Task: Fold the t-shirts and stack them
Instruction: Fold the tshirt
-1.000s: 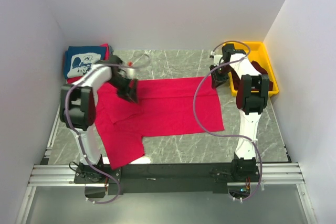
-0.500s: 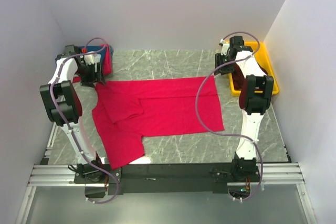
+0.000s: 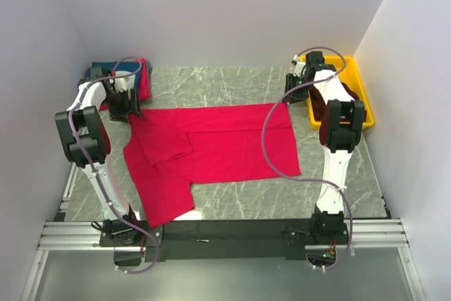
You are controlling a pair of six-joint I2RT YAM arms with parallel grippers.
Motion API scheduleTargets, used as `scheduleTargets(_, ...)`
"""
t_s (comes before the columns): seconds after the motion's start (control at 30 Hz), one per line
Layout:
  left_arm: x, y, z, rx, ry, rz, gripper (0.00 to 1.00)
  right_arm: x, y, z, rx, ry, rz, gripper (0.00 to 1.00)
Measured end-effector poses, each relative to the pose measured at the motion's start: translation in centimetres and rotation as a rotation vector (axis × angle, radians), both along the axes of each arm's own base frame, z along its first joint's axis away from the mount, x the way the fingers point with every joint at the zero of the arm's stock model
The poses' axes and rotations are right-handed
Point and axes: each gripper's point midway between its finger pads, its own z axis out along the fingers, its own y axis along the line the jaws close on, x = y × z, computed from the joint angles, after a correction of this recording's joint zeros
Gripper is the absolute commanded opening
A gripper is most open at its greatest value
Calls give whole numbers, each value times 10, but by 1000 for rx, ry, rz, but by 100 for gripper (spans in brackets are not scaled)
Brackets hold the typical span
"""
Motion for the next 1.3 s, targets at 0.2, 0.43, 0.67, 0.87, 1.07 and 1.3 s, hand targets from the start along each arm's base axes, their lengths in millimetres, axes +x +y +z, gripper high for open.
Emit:
scheduleTargets(0.2, -28, -21, -13, -97, 48, -41, 67, -2, 3, -3, 21, 11, 2, 33)
scheduleTargets(0.43, -62, -40, -3, -150, 53, -103, 71, -3, 7, -5, 40, 20, -1, 28)
scheduleTargets(0.67, -76, -44, -12, -160, 81, -100, 81, -2, 9, -7, 53, 24, -2, 38)
scheduleTargets(0.87, -66, -43, -6, -162, 43, -100, 87, -4, 6, -17, 39, 37, -14, 45)
scheduleTargets(1.07, -38, -36, 3, -157, -32, -80, 99, -4, 4, -20, 32, 42, -32, 42)
scheduleTargets(1.3, -14, -27, -3, -190, -60, -33, 99, -4, 5, -25, 40, 54, -35, 24)
